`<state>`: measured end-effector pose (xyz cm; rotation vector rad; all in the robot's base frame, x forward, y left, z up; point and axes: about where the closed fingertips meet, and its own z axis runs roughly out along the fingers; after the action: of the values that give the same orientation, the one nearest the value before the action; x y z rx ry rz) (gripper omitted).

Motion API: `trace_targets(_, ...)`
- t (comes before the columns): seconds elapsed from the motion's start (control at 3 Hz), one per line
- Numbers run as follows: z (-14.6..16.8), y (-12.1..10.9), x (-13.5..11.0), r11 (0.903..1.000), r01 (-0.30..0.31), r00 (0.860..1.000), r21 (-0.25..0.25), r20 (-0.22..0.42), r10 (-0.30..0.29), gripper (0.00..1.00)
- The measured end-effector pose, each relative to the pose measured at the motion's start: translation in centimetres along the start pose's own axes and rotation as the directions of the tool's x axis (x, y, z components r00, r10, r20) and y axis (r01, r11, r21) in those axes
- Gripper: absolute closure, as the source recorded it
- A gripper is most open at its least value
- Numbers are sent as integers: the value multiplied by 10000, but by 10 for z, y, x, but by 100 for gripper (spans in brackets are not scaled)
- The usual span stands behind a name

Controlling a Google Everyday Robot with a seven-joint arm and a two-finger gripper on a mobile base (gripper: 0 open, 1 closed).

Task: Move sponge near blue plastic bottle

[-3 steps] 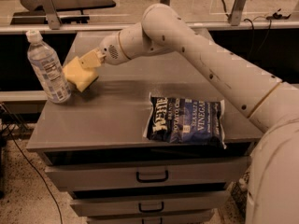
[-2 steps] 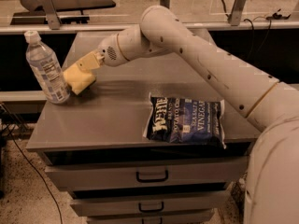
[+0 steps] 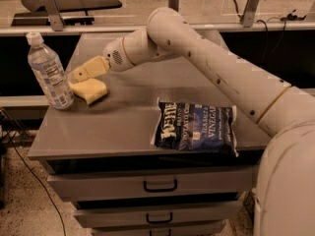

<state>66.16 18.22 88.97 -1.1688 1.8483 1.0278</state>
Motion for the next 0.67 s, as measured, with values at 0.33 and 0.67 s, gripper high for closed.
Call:
trace_targets(0.33, -29, -22, 13, 9962, 226, 9997, 843, 70, -233, 0)
trace_targets(0.67, -98, -62, 27, 9621, 971, 9948, 2547, 37, -1014, 0)
